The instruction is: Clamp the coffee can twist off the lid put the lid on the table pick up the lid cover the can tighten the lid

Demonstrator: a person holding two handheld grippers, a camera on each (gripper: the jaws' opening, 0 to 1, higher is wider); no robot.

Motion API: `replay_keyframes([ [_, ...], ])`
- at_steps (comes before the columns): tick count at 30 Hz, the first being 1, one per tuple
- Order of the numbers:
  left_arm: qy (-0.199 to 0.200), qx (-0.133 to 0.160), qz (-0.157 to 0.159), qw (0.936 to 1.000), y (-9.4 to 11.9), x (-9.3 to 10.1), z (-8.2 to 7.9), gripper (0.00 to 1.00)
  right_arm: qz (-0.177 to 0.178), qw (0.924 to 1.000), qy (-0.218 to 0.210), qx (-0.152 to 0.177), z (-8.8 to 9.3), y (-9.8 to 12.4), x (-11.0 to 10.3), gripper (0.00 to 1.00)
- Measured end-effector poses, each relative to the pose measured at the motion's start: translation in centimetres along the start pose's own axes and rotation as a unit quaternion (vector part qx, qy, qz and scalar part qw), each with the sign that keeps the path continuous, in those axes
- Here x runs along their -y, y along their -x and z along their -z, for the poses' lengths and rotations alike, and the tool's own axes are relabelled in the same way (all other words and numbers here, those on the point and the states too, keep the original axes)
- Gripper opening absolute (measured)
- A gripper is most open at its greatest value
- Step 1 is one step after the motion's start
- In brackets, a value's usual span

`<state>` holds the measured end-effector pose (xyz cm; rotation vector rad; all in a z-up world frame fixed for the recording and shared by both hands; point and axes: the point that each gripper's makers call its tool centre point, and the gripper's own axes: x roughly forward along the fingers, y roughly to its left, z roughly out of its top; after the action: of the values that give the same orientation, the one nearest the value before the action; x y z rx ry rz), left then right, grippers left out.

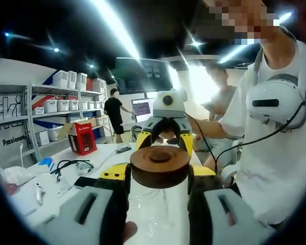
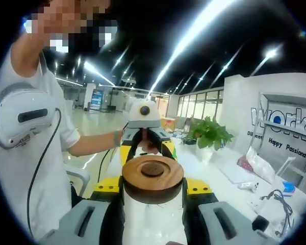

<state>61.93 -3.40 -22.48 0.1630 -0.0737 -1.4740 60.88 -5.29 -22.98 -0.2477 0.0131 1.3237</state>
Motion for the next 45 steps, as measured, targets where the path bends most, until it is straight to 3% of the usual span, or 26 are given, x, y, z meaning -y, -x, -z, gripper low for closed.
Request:
replay_keyframes([
  [14,0.016,0.000,-0.008,0.9998,-0.5,-1.9,1.5,0.34,-0.006,0.9999,-0.013,-0.007,1.4,-0.6,2.1,0.40],
  [45,0.033,-0.014,-0.008,0.9993,-0.5,-2.5,3.2,0.34,-0.005,0.9995,-0.027,-0.014,3.0,-1.0,2.9,0.40],
])
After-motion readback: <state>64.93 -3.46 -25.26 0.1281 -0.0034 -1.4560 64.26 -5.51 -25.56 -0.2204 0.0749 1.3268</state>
